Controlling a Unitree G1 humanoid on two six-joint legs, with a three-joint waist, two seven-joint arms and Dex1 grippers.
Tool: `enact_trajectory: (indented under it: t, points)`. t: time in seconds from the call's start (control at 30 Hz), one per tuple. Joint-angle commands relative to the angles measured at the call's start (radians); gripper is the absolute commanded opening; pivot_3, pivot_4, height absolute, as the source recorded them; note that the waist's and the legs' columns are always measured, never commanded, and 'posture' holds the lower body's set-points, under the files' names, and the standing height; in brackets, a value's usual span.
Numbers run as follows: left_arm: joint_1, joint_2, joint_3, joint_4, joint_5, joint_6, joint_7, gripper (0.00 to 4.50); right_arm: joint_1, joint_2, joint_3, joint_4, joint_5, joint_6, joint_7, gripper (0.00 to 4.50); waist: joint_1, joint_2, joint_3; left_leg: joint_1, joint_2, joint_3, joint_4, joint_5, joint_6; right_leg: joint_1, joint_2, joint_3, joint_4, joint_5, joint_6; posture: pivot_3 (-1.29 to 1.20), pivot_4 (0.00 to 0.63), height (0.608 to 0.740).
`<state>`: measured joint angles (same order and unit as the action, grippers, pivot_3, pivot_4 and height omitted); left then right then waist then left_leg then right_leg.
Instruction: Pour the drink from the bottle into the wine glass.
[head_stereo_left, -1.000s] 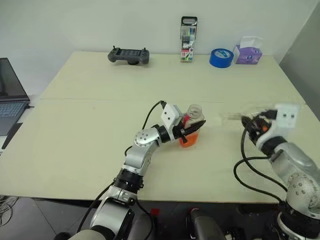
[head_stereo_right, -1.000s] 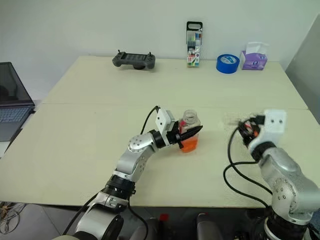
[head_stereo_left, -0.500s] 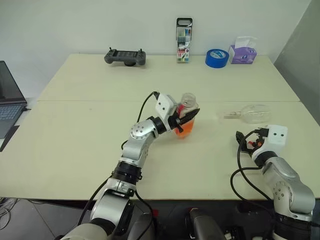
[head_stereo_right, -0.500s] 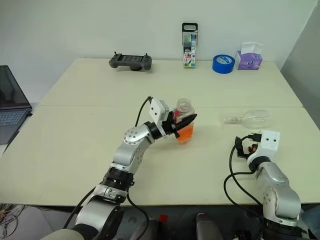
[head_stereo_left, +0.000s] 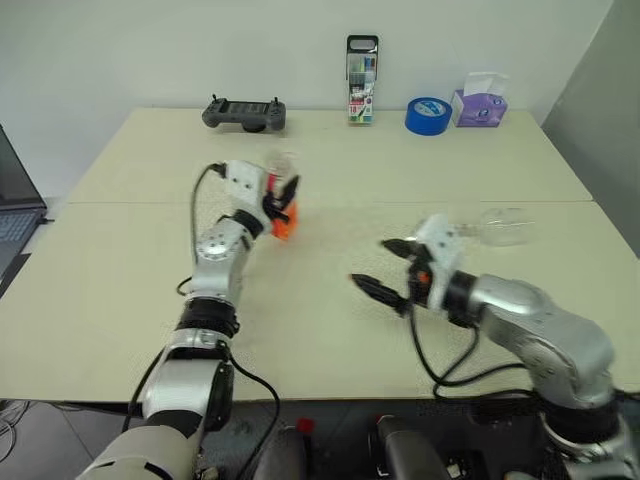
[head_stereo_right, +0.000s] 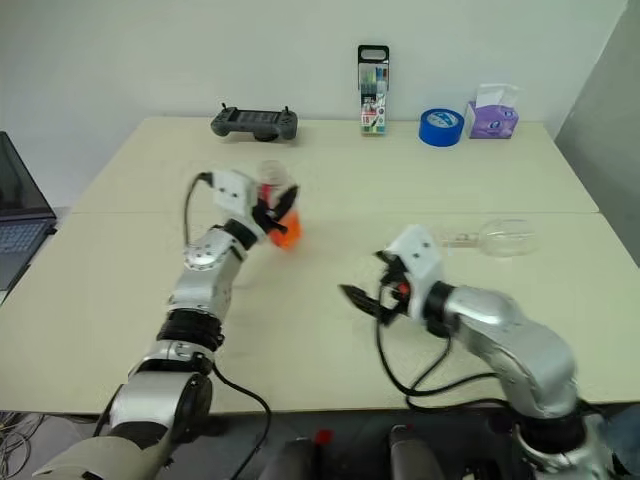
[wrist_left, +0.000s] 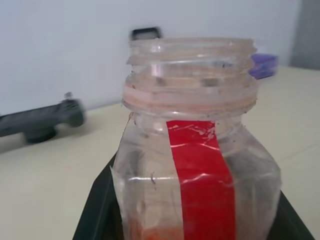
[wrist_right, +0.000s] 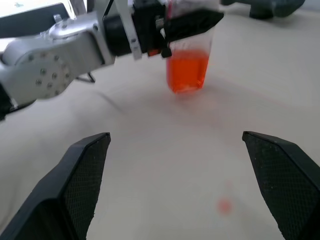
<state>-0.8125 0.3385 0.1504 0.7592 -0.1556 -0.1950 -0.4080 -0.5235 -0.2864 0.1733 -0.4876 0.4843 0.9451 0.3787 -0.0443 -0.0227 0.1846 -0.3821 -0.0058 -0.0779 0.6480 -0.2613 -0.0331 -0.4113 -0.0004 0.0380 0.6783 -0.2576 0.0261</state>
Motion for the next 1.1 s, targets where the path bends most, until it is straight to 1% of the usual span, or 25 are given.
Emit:
enact_trajectory:
  t: [0.03, 0.1, 0.2, 0.27, 0.3, 0.4, 0.47, 0.53, 0.6, 0.7, 0.8, 0.83, 1.1]
  points:
    - [-0.037, 0.06, 0.083, 0.021, -0.031, -0.044, 0.049, 1.64, -0.151, 0.112, 0.108, 0.254, -0.135, -0.177, -0.03, 4.5, 0.001, -0.001, 0.0, 0.0, 0.0, 0.0, 0.001, 0.0, 0.0, 0.0, -0.001, 0.0, 0.001, 0.0, -0.001, 0.0, 0.15, 0.74]
    - [-0.03, 0.062, 0.097, 0.018, -0.044, -0.045, 0.041, 1.64, -0.203, 0.17, 0.113, 0.369, -0.174, -0.252, -0.036, 4.5, 0.006, -0.001, 0.0, 0.0, 0.0, -0.001, 0.0, 0.0, 0.0, -0.001, -0.002, 0.0, 0.001, 0.003, -0.005, 0.0, 0.15, 0.74]
    - [-0.011, 0.057, 0.106, -0.004, -0.046, -0.05, 0.044, 1.64, -0.235, 0.214, 0.105, 0.469, -0.212, -0.331, -0.026, 4.5, 0.022, -0.003, -0.001, -0.005, -0.002, -0.001, 0.001, 0.001, -0.002, -0.004, -0.007, -0.001, -0.001, 0.002, -0.004, 0.0, 0.15, 0.74]
    - [0.001, 0.054, 0.107, -0.012, -0.041, -0.052, 0.054, 1.64, -0.233, 0.221, 0.107, 0.49, -0.225, -0.352, -0.009, 4.5, 0.024, -0.004, -0.002, -0.016, -0.004, -0.002, 0.003, 0.005, -0.009, -0.012, -0.012, -0.001, -0.001, 0.002, -0.004, 0.0, 0.15, 0.74]
    - [0.005, 0.049, 0.112, -0.015, -0.048, -0.046, 0.059, 1.64, -0.23, 0.221, 0.11, 0.494, -0.23, -0.359, 0.001, 4.5, 0.024, -0.004, -0.002, -0.019, -0.005, -0.002, 0.006, 0.005, -0.01, -0.013, -0.016, -0.001, -0.001, 0.002, -0.003, 0.0, 0.15, 0.74]
    - [0.021, 0.041, 0.114, -0.019, -0.05, -0.035, 0.072, 1.64, -0.219, 0.217, 0.12, 0.495, -0.243, -0.365, 0.028, 4.5, 0.021, -0.004, -0.002, -0.02, -0.009, 0.0, 0.01, 0.004, -0.01, -0.014, -0.02, 0.0, -0.001, 0.003, -0.003, 0.0, 0.15, 0.74]
    - [0.034, 0.039, 0.108, -0.018, -0.04, -0.044, 0.084, 1.64, -0.21, 0.213, 0.121, 0.49, -0.25, -0.364, 0.037, 4.5, 0.018, -0.004, -0.002, -0.02, -0.009, 0.0, 0.012, 0.002, -0.006, -0.013, -0.02, 0.0, 0.0, 0.003, -0.002, 0.0, 0.15, 0.74]
    - [0.051, 0.035, 0.109, -0.022, -0.038, -0.051, 0.093, 1.64, -0.202, 0.212, 0.121, 0.485, -0.256, -0.364, 0.044, 4.5, 0.015, -0.004, -0.002, -0.019, -0.009, -0.001, 0.013, 0.002, -0.005, -0.012, -0.019, 0.0, 0.002, 0.004, -0.001, 0.0, 0.15, 0.74]
    - [0.07, 0.034, 0.117, -0.028, -0.043, -0.05, 0.108, 2.37, -0.195, 0.213, 0.118, 0.483, -0.262, -0.364, 0.048, 4.5, 0.013, -0.004, -0.002, -0.017, -0.007, -0.002, 0.013, 0.002, -0.005, -0.011, -0.018, -0.001, 0.003, 0.004, -0.001, 0.0, 0.15, 0.74]
    - [0.099, 0.036, 0.117, -0.049, -0.046, -0.039, 0.114, 3.27, -0.187, 0.215, 0.114, 0.487, -0.27, -0.366, 0.053, 4.5, 0.012, -0.004, -0.002, -0.016, -0.005, -0.002, 0.013, 0.002, -0.005, -0.011, -0.015, -0.002, 0.004, 0.005, -0.001, 0.0, 0.15, 0.74]
    - [0.123, 0.044, 0.099, -0.072, -0.02, -0.027, 0.134, 4.27, -0.185, 0.214, 0.113, 0.493, -0.274, -0.369, 0.06, 4.5, 0.012, -0.004, -0.002, -0.016, -0.004, -0.002, 0.013, 0.002, -0.005, -0.011, -0.014, -0.002, 0.004, 0.005, -0.001, 0.0, 0.15, 0.74]
    - [0.129, 0.048, 0.09, -0.078, -0.01, -0.023, 0.134, 4.46, -0.185, 0.214, 0.113, 0.493, -0.275, -0.369, 0.063, 4.5, 0.012, -0.004, -0.002, -0.016, -0.004, -0.002, 0.013, 0.002, -0.005, -0.011, -0.014, -0.002, 0.003, 0.005, -0.001, 0.0, 0.15, 0.74]
    - [0.205, 0.028, 0.079, -0.2, -0.017, 0.045, 0.138, 4.46, -0.17, 0.206, 0.085, 0.461, -0.268, -0.352, 0.069, 4.5, 0.012, -0.004, -0.002, -0.016, -0.004, -0.002, 0.013, 0.002, -0.005, -0.011, -0.014, -0.001, 0.003, 0.005, -0.001, 0.0, 0.15, 0.74]
